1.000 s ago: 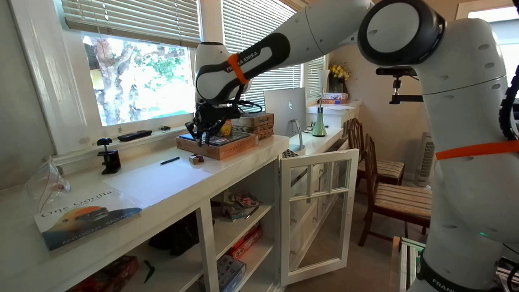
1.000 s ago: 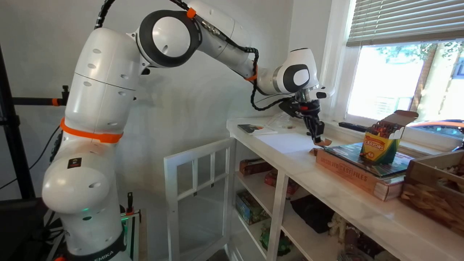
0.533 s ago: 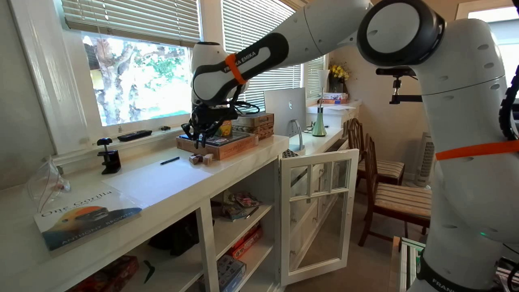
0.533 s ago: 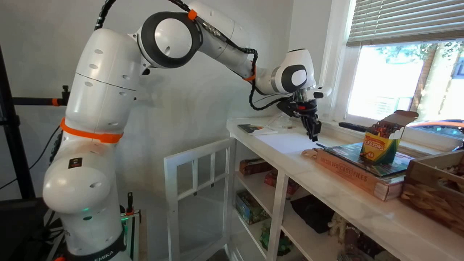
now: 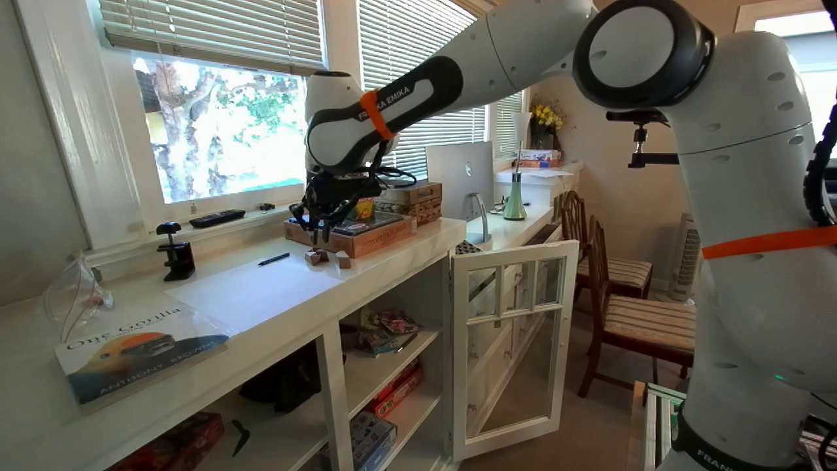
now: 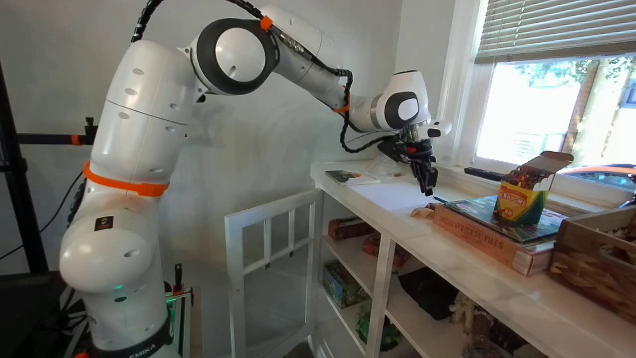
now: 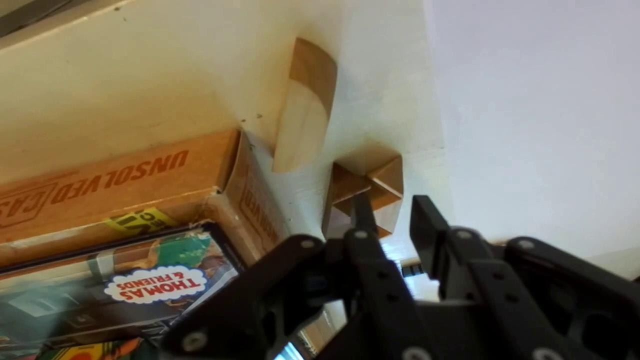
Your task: Put the light brown block on the other blocks
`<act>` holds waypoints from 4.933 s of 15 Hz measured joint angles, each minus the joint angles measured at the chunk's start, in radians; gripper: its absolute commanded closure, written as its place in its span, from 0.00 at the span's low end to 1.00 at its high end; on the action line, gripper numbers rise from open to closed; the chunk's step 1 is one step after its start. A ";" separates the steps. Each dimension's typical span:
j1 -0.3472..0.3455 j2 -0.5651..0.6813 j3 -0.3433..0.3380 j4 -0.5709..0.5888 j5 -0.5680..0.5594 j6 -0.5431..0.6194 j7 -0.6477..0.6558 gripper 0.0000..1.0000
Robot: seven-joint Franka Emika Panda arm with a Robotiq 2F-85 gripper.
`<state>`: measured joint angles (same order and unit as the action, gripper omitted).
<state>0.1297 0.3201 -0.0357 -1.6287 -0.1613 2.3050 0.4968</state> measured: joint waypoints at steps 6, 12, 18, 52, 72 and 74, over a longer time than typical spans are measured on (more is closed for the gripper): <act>-0.001 0.000 -0.013 -0.010 -0.001 0.000 0.000 0.22; -0.001 0.001 -0.020 -0.036 -0.017 0.000 -0.005 0.27; -0.002 0.001 -0.030 -0.062 -0.032 -0.002 -0.010 0.38; -0.010 0.041 -0.003 0.057 -0.045 -0.012 -0.013 0.93; -0.010 0.164 -0.008 0.186 -0.014 -0.012 -0.013 0.93; -0.010 0.169 -0.010 0.193 -0.013 -0.012 -0.013 0.93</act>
<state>0.1192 0.4896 -0.0461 -1.4361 -0.1738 2.2934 0.4839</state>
